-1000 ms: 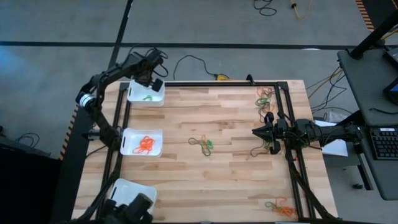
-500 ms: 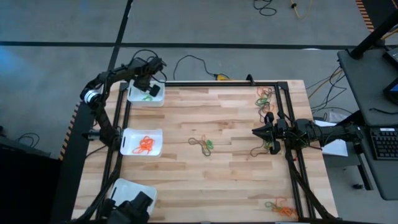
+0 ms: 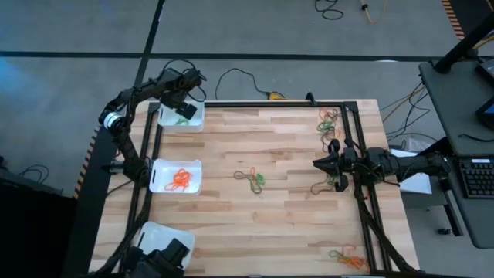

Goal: Sort rubber bands into baskets
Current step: Put the green rubber band into the top white bin

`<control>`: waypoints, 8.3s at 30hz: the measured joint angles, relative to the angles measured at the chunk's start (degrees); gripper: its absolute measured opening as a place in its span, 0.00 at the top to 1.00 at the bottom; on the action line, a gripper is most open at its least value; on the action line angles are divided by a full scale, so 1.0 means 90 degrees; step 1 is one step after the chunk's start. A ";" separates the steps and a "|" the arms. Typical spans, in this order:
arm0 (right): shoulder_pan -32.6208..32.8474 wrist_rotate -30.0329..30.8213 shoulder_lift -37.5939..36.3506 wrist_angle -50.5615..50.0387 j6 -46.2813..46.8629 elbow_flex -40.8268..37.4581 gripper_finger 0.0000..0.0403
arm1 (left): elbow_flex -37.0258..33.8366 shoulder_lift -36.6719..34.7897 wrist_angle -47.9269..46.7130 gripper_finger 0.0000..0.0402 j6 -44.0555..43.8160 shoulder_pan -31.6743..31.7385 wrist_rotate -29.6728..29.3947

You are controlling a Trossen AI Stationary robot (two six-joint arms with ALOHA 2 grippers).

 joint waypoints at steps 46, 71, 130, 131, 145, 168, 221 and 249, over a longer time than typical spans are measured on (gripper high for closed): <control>0.0000 -0.0002 0.0000 -0.0002 0.0000 0.0000 0.92 | 0.0248 -0.0350 0.3598 0.38 -0.1567 -0.6514 0.2223; -0.0002 -0.0002 0.0000 -0.0002 0.0000 -0.0001 0.92 | 0.1792 0.2162 0.3855 0.42 -0.0595 -0.6809 0.1742; -0.0002 -0.0001 0.0044 -0.0002 0.0000 -0.0001 0.92 | 0.2532 0.0298 -0.0558 1.00 -0.0901 -0.1259 0.1189; -0.0002 -0.0002 0.0044 0.0000 0.0000 -0.0001 0.92 | 0.2442 0.0250 -0.0586 1.00 -0.0894 -0.0999 0.1185; -0.0002 -0.0002 0.0044 0.0000 0.0000 -0.0002 0.92 | 0.0157 0.0244 0.0868 1.00 -0.0590 0.0192 0.1865; -0.0002 -0.0002 0.0044 -0.0002 0.0000 0.0000 0.92 | -0.0517 0.0244 0.1364 0.91 -0.0251 0.0221 0.1473; -0.0001 -0.0001 0.0044 -0.0001 0.0000 0.0000 0.92 | 0.2359 -0.1149 -0.1727 0.29 -0.1641 -0.2586 0.1873; -0.0001 -0.0002 0.0044 0.0000 0.0000 -0.0002 0.92 | 0.0847 -0.1150 0.2677 0.29 0.0532 -0.4972 0.3143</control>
